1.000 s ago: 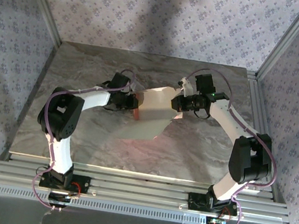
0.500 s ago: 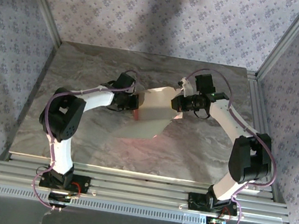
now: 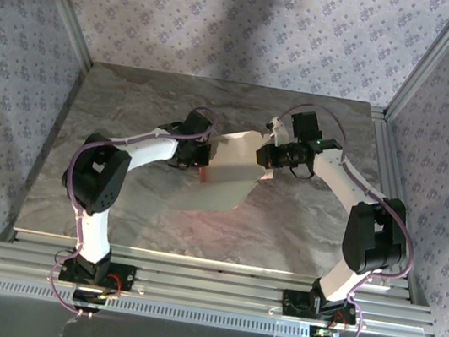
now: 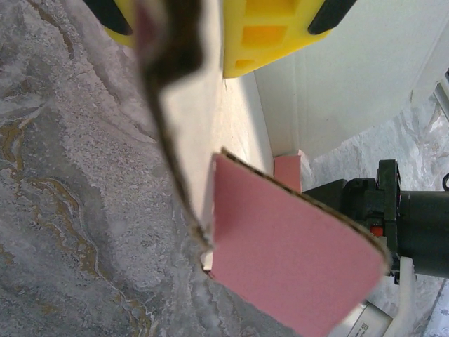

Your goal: Fold the paper box

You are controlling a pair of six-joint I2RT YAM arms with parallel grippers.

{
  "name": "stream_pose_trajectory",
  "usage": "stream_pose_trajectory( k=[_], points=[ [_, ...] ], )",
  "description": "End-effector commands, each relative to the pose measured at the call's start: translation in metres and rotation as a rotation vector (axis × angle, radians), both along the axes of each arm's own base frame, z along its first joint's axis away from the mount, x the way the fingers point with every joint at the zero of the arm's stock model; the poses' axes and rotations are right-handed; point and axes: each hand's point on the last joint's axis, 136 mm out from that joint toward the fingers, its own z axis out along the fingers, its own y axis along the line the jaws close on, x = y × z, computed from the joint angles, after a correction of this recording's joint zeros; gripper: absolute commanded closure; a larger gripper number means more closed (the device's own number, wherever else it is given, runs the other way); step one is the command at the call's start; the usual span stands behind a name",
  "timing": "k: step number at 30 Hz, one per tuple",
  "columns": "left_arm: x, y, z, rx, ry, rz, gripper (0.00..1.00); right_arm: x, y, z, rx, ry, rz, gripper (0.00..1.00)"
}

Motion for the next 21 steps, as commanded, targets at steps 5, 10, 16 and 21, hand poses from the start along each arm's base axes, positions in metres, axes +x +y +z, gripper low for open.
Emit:
stream_pose_trajectory(
  k=[5,10,16,21],
  points=[
    [-0.012,0.035,-0.023,0.239,0.076,0.043,1.00,0.000,0.003,0.004,0.002,0.012,0.010,1.00],
    [-0.014,0.036,-0.025,0.246,0.070,0.041,1.00,0.000,0.003,0.005,0.004,0.013,0.011,1.00],
    [-0.011,0.024,-0.015,0.161,0.021,0.020,0.90,-0.001,0.004,0.004,0.009,0.017,0.015,1.00],
    [-0.007,0.010,-0.002,0.053,-0.016,0.006,0.73,0.000,0.004,0.004,0.007,0.019,0.015,1.00]
  ],
)
